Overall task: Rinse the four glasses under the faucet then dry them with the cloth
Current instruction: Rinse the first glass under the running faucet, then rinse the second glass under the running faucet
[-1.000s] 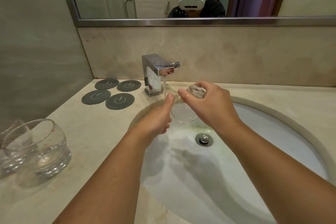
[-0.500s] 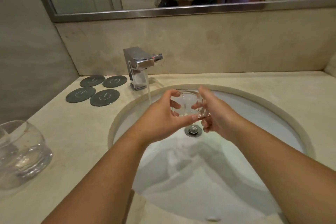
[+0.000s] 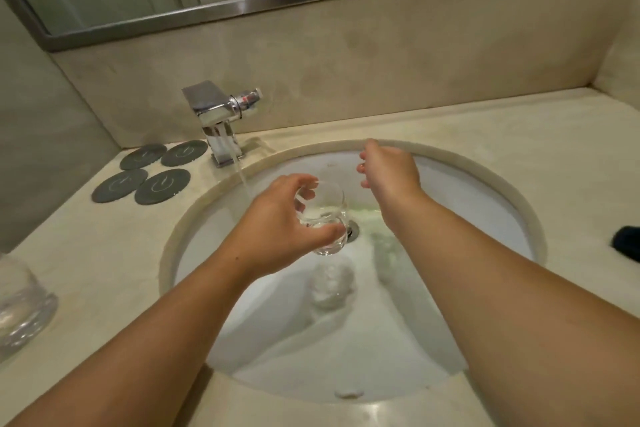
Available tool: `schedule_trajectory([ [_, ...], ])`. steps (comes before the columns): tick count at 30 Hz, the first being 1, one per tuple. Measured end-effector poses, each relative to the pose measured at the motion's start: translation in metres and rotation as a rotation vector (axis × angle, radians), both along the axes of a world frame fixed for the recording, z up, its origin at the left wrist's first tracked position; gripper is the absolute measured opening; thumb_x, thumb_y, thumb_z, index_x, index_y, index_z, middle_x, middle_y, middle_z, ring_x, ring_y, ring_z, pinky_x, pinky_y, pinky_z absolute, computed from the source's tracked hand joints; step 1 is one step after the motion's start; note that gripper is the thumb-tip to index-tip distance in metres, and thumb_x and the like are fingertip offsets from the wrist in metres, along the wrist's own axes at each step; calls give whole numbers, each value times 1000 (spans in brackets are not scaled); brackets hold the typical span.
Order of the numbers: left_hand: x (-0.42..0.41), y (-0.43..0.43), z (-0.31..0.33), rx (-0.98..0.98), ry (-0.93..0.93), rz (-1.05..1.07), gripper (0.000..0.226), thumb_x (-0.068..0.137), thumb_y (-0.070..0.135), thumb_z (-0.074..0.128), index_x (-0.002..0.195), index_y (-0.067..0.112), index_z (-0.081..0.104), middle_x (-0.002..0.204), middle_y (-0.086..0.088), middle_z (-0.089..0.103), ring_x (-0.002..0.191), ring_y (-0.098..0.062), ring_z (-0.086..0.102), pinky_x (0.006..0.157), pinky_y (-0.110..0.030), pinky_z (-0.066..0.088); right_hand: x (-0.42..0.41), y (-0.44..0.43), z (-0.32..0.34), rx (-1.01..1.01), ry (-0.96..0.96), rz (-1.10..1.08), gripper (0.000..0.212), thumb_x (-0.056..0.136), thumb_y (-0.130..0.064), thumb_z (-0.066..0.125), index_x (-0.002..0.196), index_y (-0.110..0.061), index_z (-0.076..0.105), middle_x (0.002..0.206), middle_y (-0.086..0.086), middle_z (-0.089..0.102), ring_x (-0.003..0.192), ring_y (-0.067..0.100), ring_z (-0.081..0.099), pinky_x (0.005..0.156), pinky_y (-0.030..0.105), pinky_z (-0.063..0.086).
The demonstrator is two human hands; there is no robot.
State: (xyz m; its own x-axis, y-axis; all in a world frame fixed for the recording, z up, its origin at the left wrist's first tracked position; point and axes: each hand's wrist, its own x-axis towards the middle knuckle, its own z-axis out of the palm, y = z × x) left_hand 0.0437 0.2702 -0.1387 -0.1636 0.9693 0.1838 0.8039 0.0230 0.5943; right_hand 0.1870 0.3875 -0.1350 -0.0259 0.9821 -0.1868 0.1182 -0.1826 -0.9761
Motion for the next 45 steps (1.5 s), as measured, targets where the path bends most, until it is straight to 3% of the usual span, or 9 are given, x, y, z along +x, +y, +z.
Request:
schedule_trajectory([
  [4, 21, 15, -1, -71, 51, -44, 80, 77, 54, 87, 145, 27, 55, 124, 13, 63, 101, -1, 62, 79, -11, 45, 3, -1, 4, 54, 68, -67, 30, 104, -34, 45, 91, -16, 64, 89, 1, 66, 73, 20, 56, 64, 31, 41],
  [10, 44, 40, -12, -193, 93, -99, 85, 77, 56, 88, 148, 24, 53, 130, 11, 64, 104, -6, 64, 84, -21, 47, 9, 2, 10, 13, 157, -175, 42, 108, -38, 36, 84, -18, 64, 106, 8, 74, 104, 32, 68, 95, 43, 53],
  [16, 47, 50, -27, -271, 44, -103, 89, 75, 50, 92, 150, 28, 49, 129, 11, 63, 99, 3, 64, 77, -13, 46, 13, 3, 12, 25, 244, -264, 39, 107, -32, 37, 78, -21, 62, 94, 5, 73, 99, 33, 69, 87, 43, 53],
  [25, 46, 51, -43, -322, 16, -118, 81, 78, 52, 89, 145, 27, 52, 133, 10, 64, 103, -7, 63, 77, -17, 45, 8, 2, 11, 73, 247, -202, 37, 108, -32, 39, 80, -24, 63, 92, 0, 72, 92, 25, 68, 69, 32, 43],
  [27, 45, 50, -45, -347, 8, -125, 81, 79, 54, 87, 146, 26, 50, 134, 5, 64, 106, -13, 63, 82, -21, 45, 6, -1, 11, 94, 225, -154, 35, 108, -33, 40, 83, -24, 64, 92, -2, 71, 85, 19, 65, 64, 29, 42],
  [31, 40, 40, -35, -401, 95, -178, 111, 69, 79, 72, 162, 36, 30, 156, 9, 54, 140, -16, 52, 110, -36, 48, 4, -8, 12, 133, 188, -101, 34, 107, -34, 43, 84, -24, 66, 93, 0, 72, 83, 17, 64, 65, 29, 43],
  [36, 22, 7, -2, -315, 337, -92, 79, 100, 58, 63, 166, 31, 28, 166, 2, 40, 155, -23, 28, 124, -43, 32, -4, -27, 14, 336, -41, 102, 37, 109, -36, 44, 105, -10, 71, 97, 5, 72, 91, 22, 64, 73, 30, 45],
  [41, -7, -49, 27, -228, 551, 0, 73, 103, 62, 53, 165, 34, 27, 169, 6, 35, 157, -20, 22, 126, -41, 22, -20, -51, 20, 627, -414, 403, 35, 109, -44, 48, 127, -23, 69, 128, -6, 71, 122, 17, 62, 106, 38, 47],
  [45, -35, -99, 49, -175, 615, 97, 72, 103, 63, 50, 165, 34, 28, 168, 6, 35, 156, -21, 22, 126, -40, 19, -40, -84, 33, 747, -579, 516, 43, 107, -50, 48, 137, -25, 64, 143, -4, 64, 135, 20, 56, 116, 47, 41],
])
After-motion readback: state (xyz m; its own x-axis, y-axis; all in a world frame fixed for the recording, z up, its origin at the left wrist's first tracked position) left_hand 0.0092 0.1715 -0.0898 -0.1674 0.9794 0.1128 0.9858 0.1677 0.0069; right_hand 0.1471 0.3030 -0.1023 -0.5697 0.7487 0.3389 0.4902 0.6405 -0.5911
